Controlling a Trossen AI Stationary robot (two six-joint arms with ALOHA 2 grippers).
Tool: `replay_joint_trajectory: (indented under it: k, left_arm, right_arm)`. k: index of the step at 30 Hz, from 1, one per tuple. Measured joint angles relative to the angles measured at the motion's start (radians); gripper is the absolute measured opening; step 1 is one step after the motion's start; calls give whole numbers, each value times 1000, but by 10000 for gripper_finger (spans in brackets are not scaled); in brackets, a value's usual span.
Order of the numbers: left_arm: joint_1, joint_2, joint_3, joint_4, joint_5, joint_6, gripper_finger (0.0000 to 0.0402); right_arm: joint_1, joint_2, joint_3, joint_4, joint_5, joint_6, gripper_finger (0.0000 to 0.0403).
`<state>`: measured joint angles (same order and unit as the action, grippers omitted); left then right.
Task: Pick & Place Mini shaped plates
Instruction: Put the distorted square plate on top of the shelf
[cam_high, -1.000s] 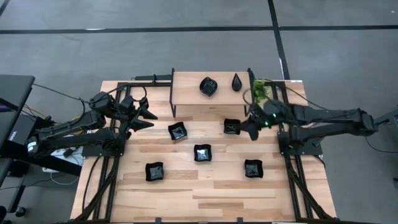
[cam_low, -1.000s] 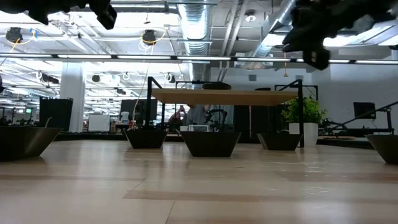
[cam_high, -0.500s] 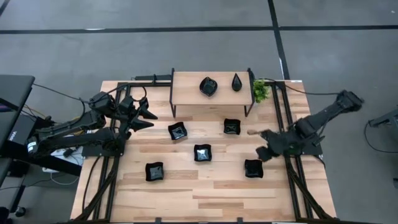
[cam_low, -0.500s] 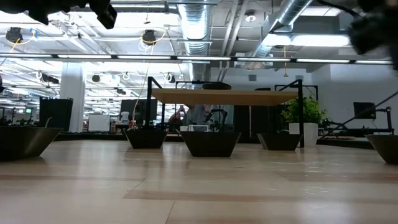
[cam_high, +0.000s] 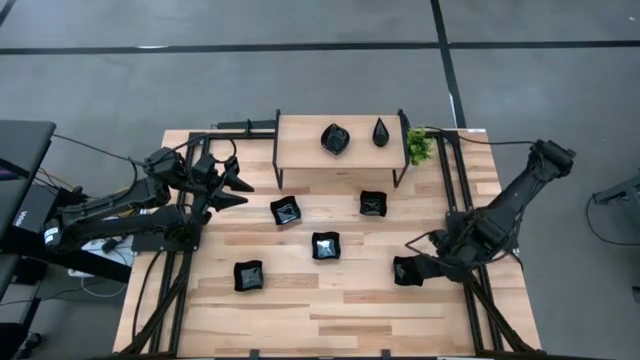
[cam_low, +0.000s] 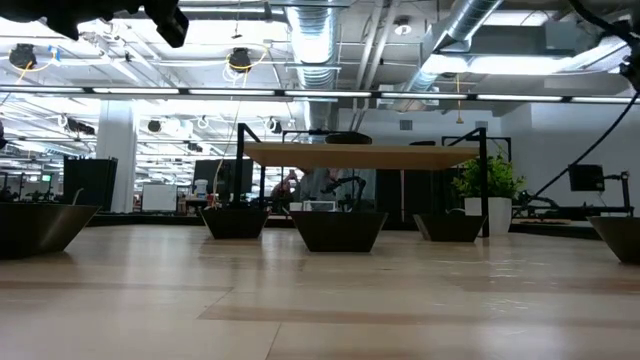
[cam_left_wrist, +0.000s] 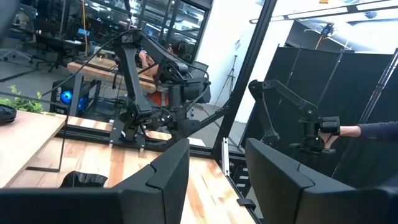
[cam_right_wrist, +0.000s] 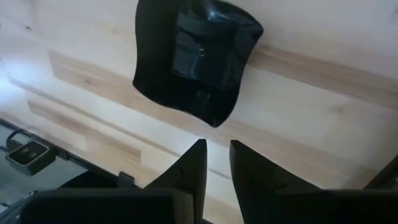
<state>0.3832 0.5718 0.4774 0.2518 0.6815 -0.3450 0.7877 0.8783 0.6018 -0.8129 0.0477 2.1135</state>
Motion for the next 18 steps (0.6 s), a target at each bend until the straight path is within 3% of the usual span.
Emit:
replay_joint_trajectory:
  k: [10, 18]
  left_arm:
    - [0, 0, 0, 0, 0, 0, 159]
    - [0, 0, 0, 0, 0, 0, 159]
  right_arm:
    - [-38, 13, 0, -40, -2, 0, 74]
    - [-44, 13, 0, -48, -2, -1, 142]
